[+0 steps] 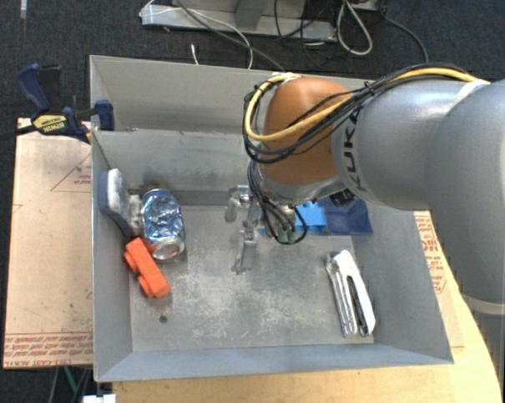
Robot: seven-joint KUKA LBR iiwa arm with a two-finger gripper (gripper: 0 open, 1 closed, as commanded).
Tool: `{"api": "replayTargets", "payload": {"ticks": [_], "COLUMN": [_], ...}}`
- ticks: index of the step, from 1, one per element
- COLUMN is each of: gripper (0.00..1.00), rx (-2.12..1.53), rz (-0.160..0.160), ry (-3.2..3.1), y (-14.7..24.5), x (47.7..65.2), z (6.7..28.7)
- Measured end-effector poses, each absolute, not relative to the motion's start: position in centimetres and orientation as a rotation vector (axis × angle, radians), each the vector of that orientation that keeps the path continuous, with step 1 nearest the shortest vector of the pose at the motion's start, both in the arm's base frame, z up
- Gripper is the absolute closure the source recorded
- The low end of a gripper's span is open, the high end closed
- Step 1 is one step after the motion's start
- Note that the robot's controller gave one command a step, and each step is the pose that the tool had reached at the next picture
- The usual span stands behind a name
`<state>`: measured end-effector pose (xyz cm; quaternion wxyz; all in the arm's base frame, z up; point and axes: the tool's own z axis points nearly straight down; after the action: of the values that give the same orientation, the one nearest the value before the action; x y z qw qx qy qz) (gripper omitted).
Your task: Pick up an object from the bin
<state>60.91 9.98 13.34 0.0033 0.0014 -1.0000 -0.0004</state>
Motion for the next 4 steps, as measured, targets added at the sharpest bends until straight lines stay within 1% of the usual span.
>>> {"api": "replayTargets", "payload": {"ticks": [1, 2, 3, 4], "gripper": [0.0, 0.0, 0.0, 0.0], "rx": [0.0, 0.303, 0.192, 0.133], "rz": [-0.002, -0.007, -0.001, -0.008], "ry": [-3.143, -3.129, -3.141, -3.144], "y": [9.9, 18.6, 19.3, 21.2], "x": [61.1, 63.2, 63.7, 63.2], "z": [13.8, 13.0, 12.9, 12.3]}}
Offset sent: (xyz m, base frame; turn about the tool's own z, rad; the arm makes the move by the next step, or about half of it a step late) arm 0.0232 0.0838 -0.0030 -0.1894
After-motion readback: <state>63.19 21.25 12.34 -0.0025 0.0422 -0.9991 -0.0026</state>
